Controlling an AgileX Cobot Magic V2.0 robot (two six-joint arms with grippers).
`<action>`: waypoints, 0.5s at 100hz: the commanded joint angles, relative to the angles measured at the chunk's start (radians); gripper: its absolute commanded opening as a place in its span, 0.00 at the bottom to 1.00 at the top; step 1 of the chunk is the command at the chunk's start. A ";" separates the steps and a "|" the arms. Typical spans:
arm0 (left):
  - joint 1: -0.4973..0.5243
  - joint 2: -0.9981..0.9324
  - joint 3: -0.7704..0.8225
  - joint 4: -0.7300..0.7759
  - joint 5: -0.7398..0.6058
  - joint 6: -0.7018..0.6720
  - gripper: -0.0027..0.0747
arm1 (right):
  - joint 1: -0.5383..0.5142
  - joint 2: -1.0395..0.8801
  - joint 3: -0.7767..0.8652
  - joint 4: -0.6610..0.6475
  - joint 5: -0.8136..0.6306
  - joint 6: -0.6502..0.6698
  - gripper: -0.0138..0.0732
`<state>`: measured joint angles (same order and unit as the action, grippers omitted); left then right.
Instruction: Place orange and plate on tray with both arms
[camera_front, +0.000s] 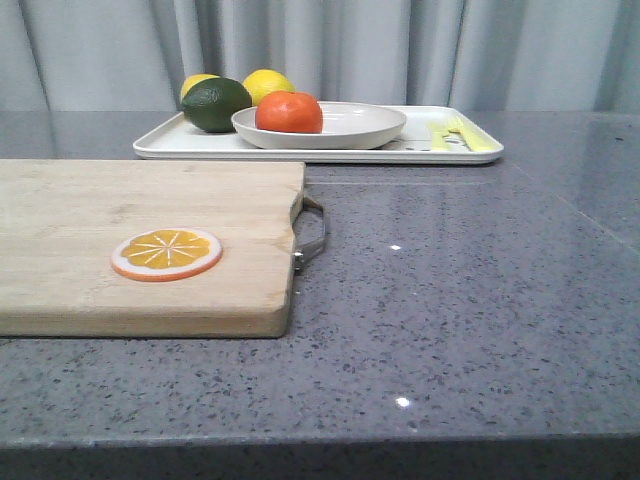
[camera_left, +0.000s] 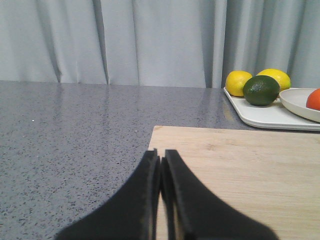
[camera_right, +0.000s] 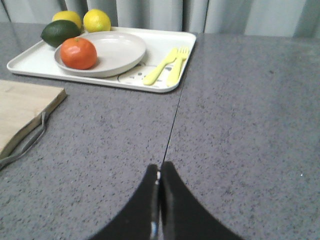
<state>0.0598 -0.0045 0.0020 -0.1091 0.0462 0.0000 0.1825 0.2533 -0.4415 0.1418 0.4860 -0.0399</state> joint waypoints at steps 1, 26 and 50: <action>-0.002 -0.033 0.007 0.002 -0.079 0.000 0.01 | -0.018 0.008 0.022 -0.014 -0.201 -0.008 0.08; -0.002 -0.033 0.007 0.002 -0.079 0.000 0.01 | -0.077 -0.071 0.193 -0.054 -0.498 0.004 0.08; -0.002 -0.033 0.007 0.002 -0.079 0.000 0.01 | -0.117 -0.167 0.317 -0.142 -0.575 0.106 0.08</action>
<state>0.0598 -0.0045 0.0020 -0.1091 0.0462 0.0000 0.0789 0.1012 -0.1292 0.0610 0.0157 0.0293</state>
